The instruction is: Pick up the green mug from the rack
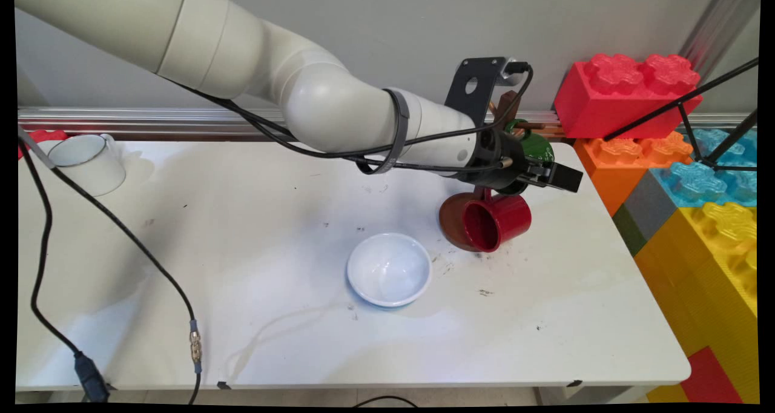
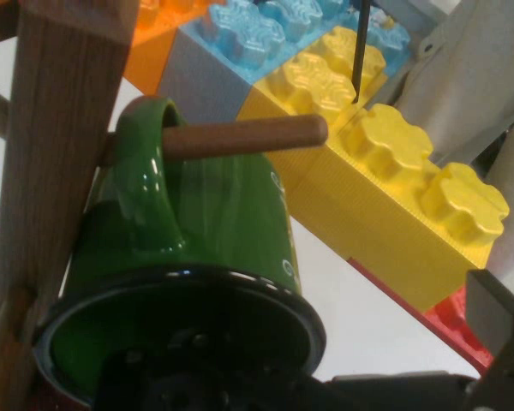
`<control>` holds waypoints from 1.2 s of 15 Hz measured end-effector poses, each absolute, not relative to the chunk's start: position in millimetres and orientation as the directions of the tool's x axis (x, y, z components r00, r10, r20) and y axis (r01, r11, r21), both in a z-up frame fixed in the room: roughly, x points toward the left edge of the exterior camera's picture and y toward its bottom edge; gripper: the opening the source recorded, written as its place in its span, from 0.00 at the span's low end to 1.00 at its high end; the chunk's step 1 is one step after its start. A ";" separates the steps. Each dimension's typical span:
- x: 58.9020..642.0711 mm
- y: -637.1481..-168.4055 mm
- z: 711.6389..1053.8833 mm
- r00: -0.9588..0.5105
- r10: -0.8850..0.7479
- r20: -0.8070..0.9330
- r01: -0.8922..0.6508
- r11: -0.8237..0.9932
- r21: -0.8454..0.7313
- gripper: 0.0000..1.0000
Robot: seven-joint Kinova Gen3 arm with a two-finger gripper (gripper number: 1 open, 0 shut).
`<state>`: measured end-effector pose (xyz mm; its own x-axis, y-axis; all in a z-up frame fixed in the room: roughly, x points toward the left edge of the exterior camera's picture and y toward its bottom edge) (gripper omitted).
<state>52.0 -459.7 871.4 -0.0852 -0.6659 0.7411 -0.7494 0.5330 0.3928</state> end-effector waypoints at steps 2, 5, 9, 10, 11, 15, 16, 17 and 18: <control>51.8 -461.5 871.1 -0.082 -0.665 0.742 -0.750 0.531 0.393 1.00; 52.4 -464.0 870.8 -0.078 -0.663 0.745 -0.754 0.528 0.391 1.00; 53.5 -466.1 870.8 -0.075 -0.659 0.748 -0.758 0.525 0.387 1.00; 53.8 -466.2 870.9 -0.075 -0.659 0.748 -0.759 0.525 0.386 1.00; 54.3 -466.5 871.0 -0.074 -0.658 0.749 -0.759 0.524 0.385 0.00; 56.1 -466.9 871.8 -0.075 -0.656 0.751 -0.761 0.524 0.382 0.00; 56.5 -466.7 871.8 -0.076 -0.656 0.751 -0.761 0.524 0.382 0.00; 56.9 -466.5 871.8 -0.076 -0.657 0.750 -0.761 0.524 0.382 0.00; 57.4 -466.2 871.7 -0.076 -0.658 0.749 -0.762 0.523 0.383 0.00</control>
